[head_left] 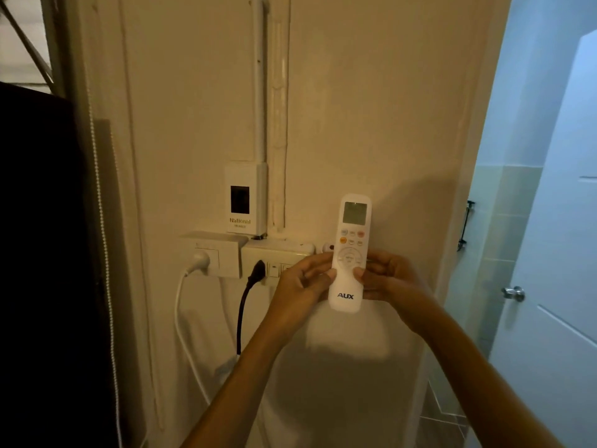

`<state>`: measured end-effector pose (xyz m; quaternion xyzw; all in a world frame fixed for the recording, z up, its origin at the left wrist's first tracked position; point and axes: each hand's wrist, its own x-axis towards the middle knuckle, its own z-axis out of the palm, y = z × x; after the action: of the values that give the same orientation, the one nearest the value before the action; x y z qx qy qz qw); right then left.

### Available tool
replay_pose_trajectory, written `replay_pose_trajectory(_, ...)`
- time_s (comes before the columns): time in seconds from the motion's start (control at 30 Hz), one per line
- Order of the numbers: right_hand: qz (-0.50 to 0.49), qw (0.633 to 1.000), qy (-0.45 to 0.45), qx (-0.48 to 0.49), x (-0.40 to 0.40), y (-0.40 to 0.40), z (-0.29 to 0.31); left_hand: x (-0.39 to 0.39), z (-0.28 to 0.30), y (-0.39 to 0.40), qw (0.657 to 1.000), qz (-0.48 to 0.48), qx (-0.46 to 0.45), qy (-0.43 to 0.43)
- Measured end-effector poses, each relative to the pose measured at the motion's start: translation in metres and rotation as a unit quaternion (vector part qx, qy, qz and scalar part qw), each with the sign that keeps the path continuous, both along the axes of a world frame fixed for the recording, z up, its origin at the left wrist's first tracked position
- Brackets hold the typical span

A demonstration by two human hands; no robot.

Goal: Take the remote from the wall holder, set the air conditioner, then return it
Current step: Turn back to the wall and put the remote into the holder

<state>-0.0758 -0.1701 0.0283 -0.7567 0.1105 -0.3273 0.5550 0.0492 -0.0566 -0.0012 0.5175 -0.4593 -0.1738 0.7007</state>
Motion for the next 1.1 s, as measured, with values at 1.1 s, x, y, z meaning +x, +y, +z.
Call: replay_pose_trajectory(1.1,-0.223,0.966,-0.06,-0.115,0.049,-0.007,0.039,-0.026,-0.06,-0.084,0.855,0.449,0.008,-0.261)
